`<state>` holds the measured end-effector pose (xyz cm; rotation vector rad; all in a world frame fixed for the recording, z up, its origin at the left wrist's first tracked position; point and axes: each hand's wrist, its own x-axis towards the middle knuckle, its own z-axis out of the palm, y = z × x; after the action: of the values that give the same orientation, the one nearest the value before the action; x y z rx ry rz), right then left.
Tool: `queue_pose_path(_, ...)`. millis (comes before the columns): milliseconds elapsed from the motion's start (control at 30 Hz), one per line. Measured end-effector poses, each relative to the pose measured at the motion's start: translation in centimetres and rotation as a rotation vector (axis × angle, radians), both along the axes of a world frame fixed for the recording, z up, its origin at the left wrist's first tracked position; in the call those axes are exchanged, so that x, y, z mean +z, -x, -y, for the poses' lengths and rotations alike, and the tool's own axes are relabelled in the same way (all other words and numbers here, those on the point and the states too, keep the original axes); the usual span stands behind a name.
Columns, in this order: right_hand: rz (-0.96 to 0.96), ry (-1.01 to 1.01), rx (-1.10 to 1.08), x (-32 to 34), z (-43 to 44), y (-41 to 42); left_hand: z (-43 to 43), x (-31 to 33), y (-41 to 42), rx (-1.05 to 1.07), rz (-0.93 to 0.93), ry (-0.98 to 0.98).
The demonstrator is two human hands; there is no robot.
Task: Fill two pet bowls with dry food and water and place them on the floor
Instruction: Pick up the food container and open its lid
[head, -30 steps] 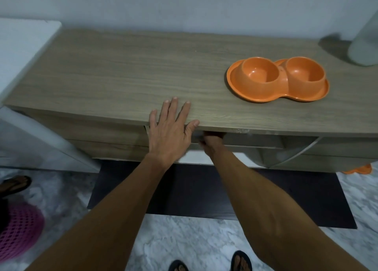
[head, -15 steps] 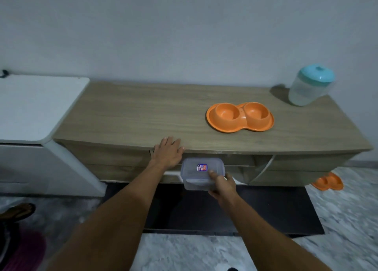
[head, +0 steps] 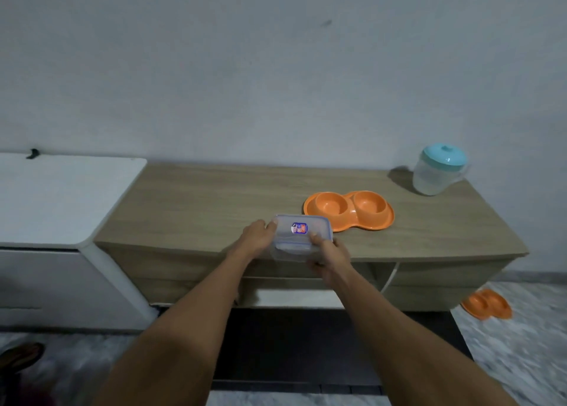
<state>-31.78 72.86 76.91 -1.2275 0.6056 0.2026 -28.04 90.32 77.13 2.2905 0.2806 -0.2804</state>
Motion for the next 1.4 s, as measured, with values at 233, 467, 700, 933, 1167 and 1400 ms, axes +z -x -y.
queue_pose_path(233,-0.014,-0.046,0.047,-1.1,-2.3,-6.6,-1.0,-0.2,-4.8,0.161,0.033,0.06)
queue_pose_path(467,-0.012,0.003,0.193,-2.2,-3.9,-14.9,-3.1,-2.1,-11.7,0.342,0.025,0.144)
queue_pose_path(700,-0.018,0.413,0.27,-3.1,-6.0,-20.8,-5.1,-3.8,-16.1,0.393,-0.012,0.222)
queue_pose_path(933,-0.066,0.665,0.293,-2.9,-6.2,-23.8,-6.1,-6.0,-20.1,0.35,-0.01,0.214)
queue_pose_path(1167,-0.053,0.792,0.194,-3.9,-7.0,-26.1,-4.9,-2.4,-20.2,0.323,-0.053,0.328)
queue_pose_path(1400,-0.051,0.861,0.155,-4.9,-7.0,-27.2,-5.4,-2.9,-21.6,0.375,-0.114,0.439)
